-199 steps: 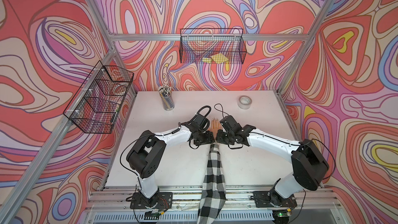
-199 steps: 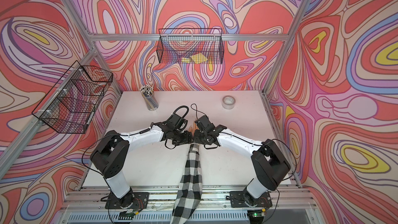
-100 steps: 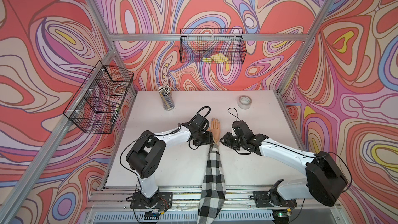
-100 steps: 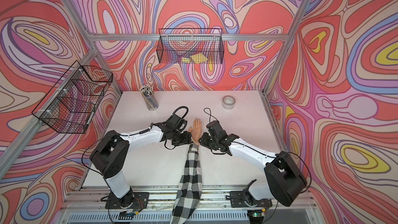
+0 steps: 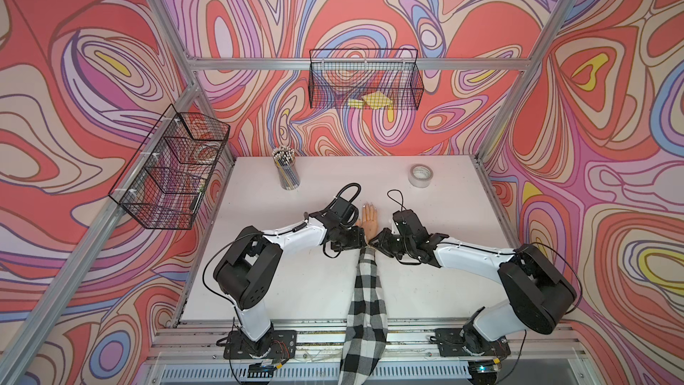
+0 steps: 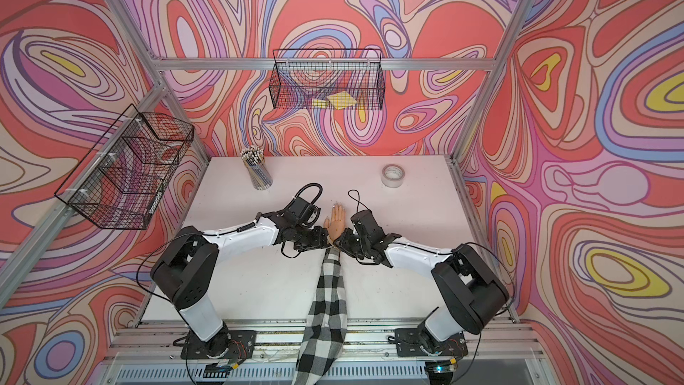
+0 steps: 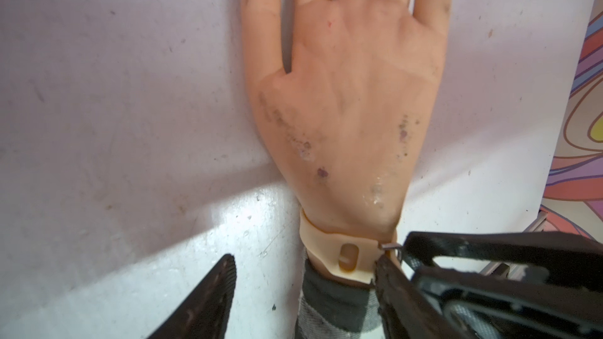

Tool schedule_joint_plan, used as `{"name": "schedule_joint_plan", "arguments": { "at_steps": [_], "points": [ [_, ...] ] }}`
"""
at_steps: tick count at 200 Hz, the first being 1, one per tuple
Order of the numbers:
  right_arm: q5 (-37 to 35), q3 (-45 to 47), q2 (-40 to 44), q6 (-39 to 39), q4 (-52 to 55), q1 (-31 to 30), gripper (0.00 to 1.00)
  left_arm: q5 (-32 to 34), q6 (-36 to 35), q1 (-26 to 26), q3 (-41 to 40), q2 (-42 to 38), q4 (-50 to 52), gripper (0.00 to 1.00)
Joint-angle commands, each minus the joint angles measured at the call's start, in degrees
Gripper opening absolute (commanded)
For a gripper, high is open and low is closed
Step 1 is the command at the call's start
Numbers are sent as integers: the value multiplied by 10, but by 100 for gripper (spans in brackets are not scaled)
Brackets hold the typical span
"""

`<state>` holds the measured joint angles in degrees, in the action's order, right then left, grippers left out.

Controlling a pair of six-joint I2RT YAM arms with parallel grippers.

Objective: Take off the watch
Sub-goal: Untie the watch from the hand.

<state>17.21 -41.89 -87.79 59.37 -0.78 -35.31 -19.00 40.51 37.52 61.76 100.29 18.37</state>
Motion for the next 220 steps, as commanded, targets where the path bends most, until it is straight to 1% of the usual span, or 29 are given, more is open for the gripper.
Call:
{"name": "schedule_joint_plan", "arguments": {
  "at_steps": [1, 65, 106, 159, 177, 205, 220],
  "points": [
    [12, -4, -11, 9, -26, 1, 25, 9, -4, 2, -9, -20, 13, 69],
    [42, -15, -23, 15, -47, 1, 17, 11, -6, 2, -17, -35, 15, 69],
    [56, -20, -33, 28, -68, 1, 14, 15, -9, 0, -24, -47, 19, 69],
    [56, -35, -44, 25, -57, 2, 12, 18, -16, -9, -31, -61, 28, 70],
    [52, -36, -46, 22, -46, 1, 9, 16, -16, -10, -30, -61, 29, 70],
    [47, -36, -44, 19, -35, 1, 0, 17, -18, -12, -29, -61, 31, 70],
    [45, -39, -40, 16, -28, 0, 0, 18, -20, -15, -29, -61, 32, 69]
  ]
}}
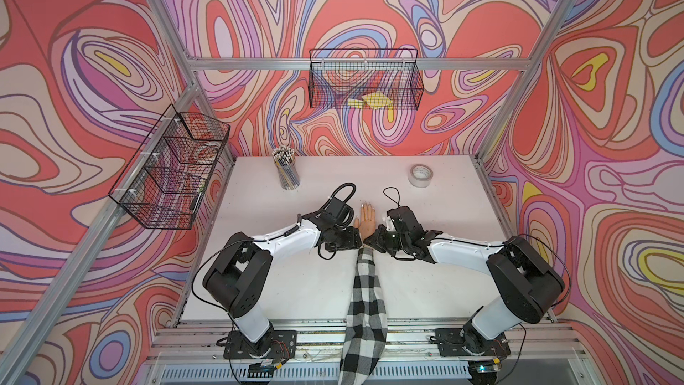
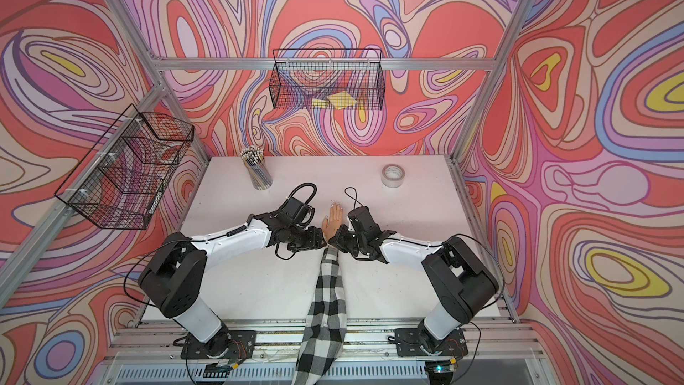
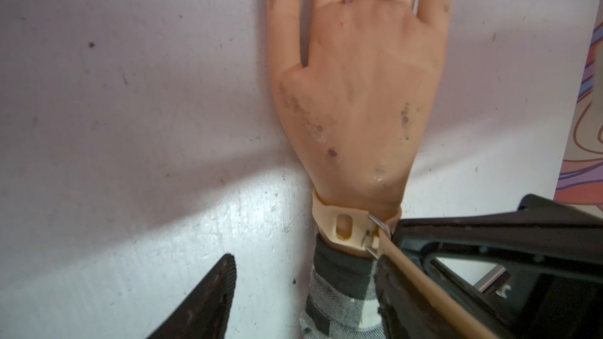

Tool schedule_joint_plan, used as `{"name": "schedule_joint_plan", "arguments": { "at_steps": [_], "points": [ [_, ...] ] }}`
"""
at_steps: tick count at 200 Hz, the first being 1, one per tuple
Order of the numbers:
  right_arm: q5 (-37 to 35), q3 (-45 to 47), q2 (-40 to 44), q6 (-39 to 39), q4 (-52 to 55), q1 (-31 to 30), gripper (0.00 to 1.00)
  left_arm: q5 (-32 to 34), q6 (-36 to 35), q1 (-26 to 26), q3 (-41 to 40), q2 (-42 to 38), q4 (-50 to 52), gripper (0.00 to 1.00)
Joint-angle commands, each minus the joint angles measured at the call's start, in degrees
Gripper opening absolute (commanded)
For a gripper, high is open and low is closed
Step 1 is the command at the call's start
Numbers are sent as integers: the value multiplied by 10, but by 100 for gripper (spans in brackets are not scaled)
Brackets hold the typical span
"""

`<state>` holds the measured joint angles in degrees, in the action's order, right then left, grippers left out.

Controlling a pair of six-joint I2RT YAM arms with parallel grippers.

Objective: Take off the watch
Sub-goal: Untie the watch from the hand.

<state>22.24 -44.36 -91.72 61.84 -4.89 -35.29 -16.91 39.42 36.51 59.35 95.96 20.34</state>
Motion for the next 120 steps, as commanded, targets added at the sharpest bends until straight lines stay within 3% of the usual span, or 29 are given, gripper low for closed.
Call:
{"name": "schedule_joint_plan", "arguments": {
  "at_steps": [1, 112, 120],
  "points": [
    [-6, -14, -1, -9, 13, 0, 0, -3, -9, -5, -5, -18, 12, 69],
    [-29, -49, 30, -33, 78, 1, 0, -1, -21, -32, -10, -29, 23, 70],
    [-38, -48, 37, -37, 91, 0, 4, -2, -21, -33, -10, -29, 23, 70]
  ]
}}
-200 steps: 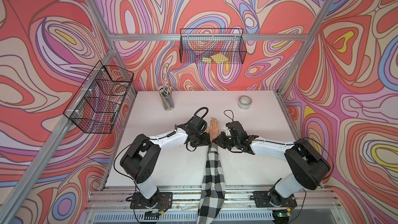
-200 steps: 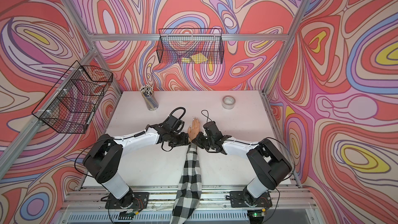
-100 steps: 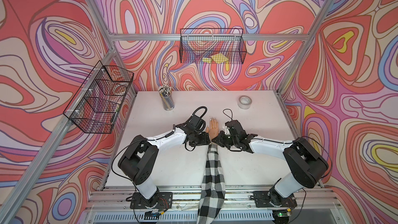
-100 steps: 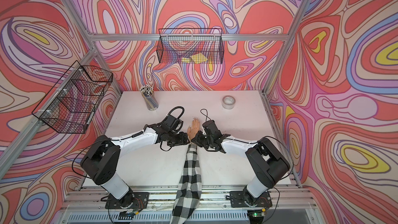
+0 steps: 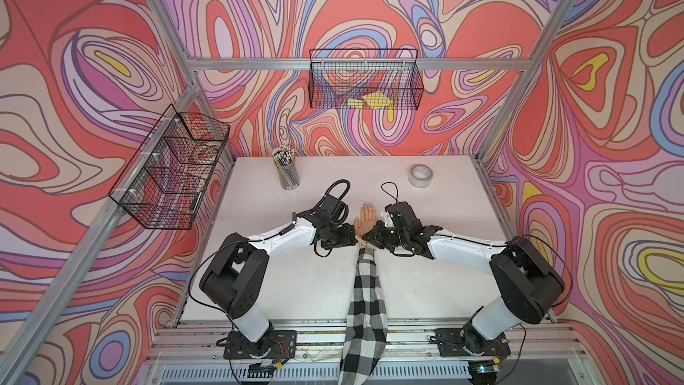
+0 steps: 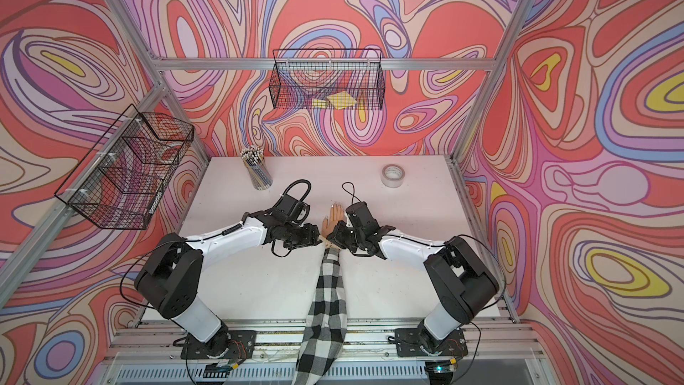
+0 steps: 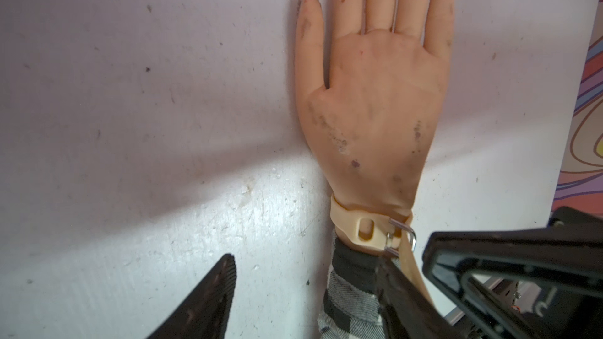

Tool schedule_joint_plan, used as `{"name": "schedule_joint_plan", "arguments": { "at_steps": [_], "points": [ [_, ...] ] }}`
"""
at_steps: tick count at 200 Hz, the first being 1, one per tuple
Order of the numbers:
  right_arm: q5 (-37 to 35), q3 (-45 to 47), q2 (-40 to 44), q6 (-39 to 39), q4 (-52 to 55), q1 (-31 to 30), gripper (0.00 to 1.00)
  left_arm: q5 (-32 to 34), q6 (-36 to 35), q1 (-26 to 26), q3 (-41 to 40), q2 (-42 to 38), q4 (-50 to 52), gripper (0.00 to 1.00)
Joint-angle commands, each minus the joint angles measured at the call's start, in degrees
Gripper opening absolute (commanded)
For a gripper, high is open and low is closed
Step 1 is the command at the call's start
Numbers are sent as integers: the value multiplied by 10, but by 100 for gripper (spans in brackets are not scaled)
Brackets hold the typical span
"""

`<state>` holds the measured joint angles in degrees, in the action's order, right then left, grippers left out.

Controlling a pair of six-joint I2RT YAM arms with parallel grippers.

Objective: Take off the watch
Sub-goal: Untie the watch from the hand, then take off the watch from the hand.

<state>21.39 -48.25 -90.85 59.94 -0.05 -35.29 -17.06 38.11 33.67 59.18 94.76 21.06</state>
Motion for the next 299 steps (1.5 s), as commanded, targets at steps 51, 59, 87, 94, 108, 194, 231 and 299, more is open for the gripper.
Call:
{"name": "schedule_joint_plan", "arguments": {
  "at_steps": [51, 59, 87, 94, 108, 194, 231, 299],
  "points": [
    [-54, 0, 38, -32, 79, 1, 29, -6, -7, -4, -8, -13, 13, 70],
    [-52, 0, 34, -30, 76, 1, 29, -7, -7, -4, -8, -12, 12, 70],
    [-46, -7, 21, -32, 67, 0, 28, -10, -5, -4, -8, -11, 9, 69],
    [-45, -10, 18, -33, 68, 0, 28, -11, -5, -4, -7, -11, 9, 69],
    [-44, -16, 11, -34, 67, 0, 26, -13, -4, -4, -8, -10, 9, 69],
    [-40, -34, -33, -35, 63, -11, 20, -17, -1, -4, -12, -11, 4, 69],
    [-38, -31, -36, -35, 62, -13, 13, -18, -1, -4, -15, -12, 0, 69],
    [-34, -32, -22, -32, 69, -20, 16, -20, 0, -4, -19, -12, -5, 69]
  ]
}}
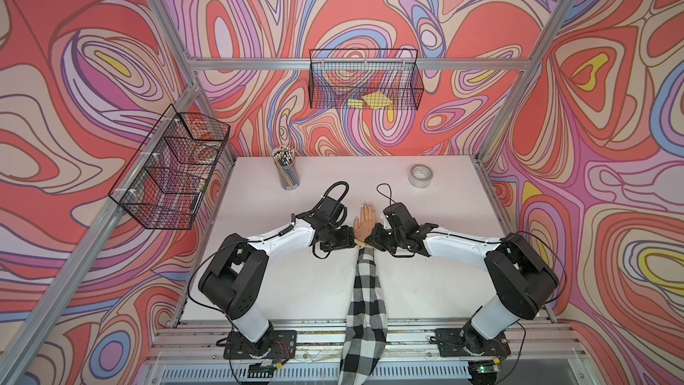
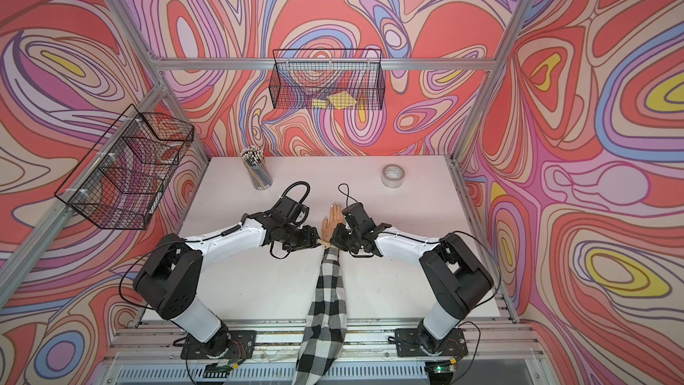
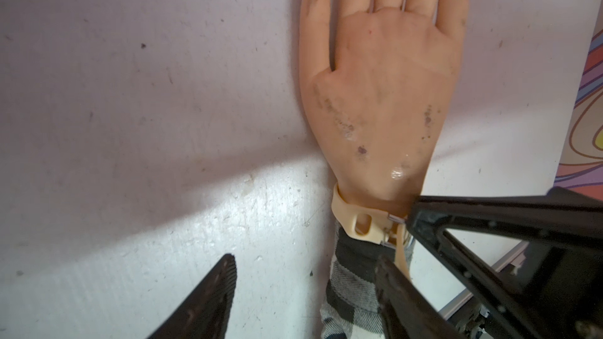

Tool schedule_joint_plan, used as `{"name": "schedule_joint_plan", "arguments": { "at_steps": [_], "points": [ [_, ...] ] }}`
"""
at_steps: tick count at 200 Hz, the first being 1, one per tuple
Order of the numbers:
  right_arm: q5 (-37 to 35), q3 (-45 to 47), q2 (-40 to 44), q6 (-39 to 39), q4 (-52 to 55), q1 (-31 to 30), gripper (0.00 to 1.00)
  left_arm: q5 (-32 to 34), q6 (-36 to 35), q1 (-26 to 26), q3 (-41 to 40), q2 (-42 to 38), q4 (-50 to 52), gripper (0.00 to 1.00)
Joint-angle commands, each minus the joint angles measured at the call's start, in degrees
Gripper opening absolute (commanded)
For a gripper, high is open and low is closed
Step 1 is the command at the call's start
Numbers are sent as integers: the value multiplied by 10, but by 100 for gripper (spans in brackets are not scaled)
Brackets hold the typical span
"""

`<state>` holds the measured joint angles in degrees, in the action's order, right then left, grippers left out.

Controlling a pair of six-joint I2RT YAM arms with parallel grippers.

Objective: Take off the watch
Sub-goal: Take off the watch from the hand.

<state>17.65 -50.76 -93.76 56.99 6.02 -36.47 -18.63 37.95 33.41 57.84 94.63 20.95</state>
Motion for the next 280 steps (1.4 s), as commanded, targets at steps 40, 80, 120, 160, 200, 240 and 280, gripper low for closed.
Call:
{"name": "schedule_joint_plan", "arguments": {
  "at_steps": [40, 80, 120, 160, 200, 240, 280],
  "points": [
    [-3, 3, 12, 1, 10, -16, 17, -5, 3, -2, -7, -10, -5, 69],
    [-7, 2, 8, 3, 11, -22, 9, -5, 4, -2, -6, -12, -6, 69],
    [-9, -6, -1, 0, 13, -27, 0, -3, 4, -2, -7, -15, -3, 69],
    [-4, -28, -3, -3, 10, -30, 0, 7, -5, -6, -11, -19, 2, 69],
    [5, -45, -3, -1, 1, -33, 0, 10, -10, -18, -18, -21, 3, 69],
    [8, -54, -10, -1, 1, -36, 0, 6, -11, -21, -20, -16, -1, 69],
    [3, -47, -3, -2, 3, -36, 0, -2, -4, -21, -25, -14, -10, 69]
  ]
}}
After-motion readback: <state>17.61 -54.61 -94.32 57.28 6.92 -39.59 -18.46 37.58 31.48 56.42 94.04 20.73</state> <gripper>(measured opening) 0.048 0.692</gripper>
